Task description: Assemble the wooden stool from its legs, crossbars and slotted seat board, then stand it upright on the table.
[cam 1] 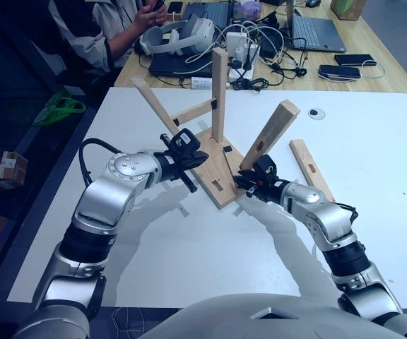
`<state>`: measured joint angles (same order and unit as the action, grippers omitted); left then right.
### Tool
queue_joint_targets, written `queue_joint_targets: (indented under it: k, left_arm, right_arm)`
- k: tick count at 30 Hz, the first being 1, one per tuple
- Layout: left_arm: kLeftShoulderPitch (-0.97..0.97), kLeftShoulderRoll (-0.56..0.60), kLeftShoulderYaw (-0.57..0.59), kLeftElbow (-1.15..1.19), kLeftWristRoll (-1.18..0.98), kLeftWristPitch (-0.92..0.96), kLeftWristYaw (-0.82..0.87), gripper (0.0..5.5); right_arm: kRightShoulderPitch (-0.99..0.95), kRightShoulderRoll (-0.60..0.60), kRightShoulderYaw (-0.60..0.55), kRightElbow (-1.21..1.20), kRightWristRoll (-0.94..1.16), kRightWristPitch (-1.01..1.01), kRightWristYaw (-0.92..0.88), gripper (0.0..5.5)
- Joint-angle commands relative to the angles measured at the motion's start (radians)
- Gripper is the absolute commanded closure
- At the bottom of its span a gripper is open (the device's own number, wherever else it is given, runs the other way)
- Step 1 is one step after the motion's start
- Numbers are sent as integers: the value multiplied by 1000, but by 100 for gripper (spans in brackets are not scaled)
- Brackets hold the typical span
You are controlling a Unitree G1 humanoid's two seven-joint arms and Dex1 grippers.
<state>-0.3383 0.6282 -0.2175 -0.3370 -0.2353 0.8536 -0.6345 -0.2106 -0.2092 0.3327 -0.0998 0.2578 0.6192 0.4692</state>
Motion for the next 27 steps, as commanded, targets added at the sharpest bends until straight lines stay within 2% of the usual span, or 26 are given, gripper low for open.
queue_joint_targets:
  k: [1, 12, 24, 25, 27]
  left_arm:
    - [-19, 2, -8, 6, 14, 6, 1, 550]
    - [-15, 2, -13, 11, 23, 4, 0, 550]
    - [-14, 9, -22, 13, 37, -3, -10, 550]
    - [-15, 9, -23, 14, 38, -3, -12, 550]
    - [-16, 5, -20, 14, 39, -2, -11, 550]
  right_arm:
    - [-9, 16, 13, 37, -38, -13, -11, 389]
    - [-12, 28, 50, 55, -113, 7, -22, 223]
    - [62, 27, -21, 15, -138, -26, -84, 21]
    - [63, 28, -21, 26, -137, -21, -81, 12]
    - [63, 34, -21, 52, -138, -30, -79, 52]
